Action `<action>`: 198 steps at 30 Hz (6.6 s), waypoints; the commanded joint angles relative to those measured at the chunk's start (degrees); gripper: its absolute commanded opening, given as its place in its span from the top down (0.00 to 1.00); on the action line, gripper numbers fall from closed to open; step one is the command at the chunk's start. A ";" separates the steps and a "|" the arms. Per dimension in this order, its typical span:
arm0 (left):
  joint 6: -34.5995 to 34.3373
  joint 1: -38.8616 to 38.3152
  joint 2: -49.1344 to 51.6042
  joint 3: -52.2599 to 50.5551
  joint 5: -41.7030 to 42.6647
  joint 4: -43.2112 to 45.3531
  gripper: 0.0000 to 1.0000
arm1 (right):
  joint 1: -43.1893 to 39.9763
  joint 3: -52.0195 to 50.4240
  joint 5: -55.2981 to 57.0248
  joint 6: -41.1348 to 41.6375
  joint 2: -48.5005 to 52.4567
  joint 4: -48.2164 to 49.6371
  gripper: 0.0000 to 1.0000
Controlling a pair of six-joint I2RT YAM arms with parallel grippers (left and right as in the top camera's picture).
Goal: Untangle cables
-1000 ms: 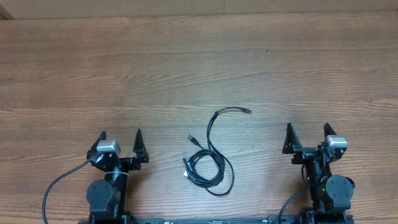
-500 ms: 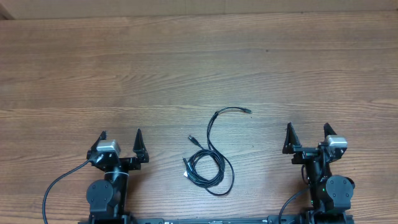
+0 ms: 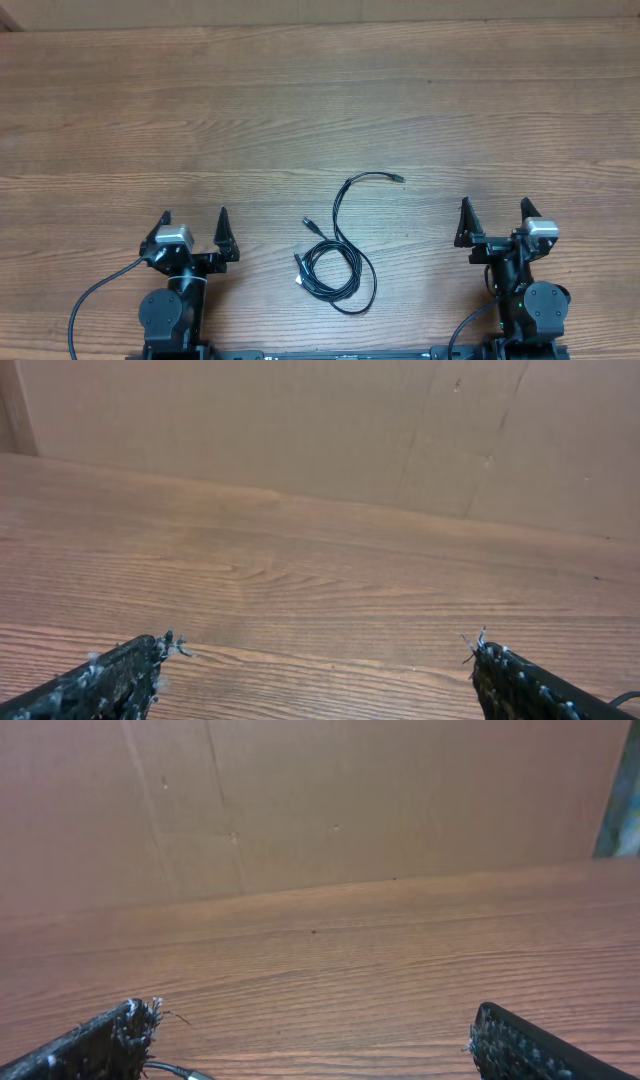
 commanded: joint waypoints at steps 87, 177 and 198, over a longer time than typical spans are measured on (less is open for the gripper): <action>0.44 0.28 67.87 65.11 31.30 -48.61 0.00 | -0.15 -0.61 -0.33 -0.39 -0.57 0.37 0.00; -4.96 -29.49 106.51 97.79 10.45 -77.26 0.96 | -0.15 -0.61 -0.33 -0.39 -0.57 0.37 0.00; -5.33 -29.49 106.51 97.79 10.45 -78.25 0.96 | -0.15 -0.61 -0.33 -0.39 -0.57 0.37 0.00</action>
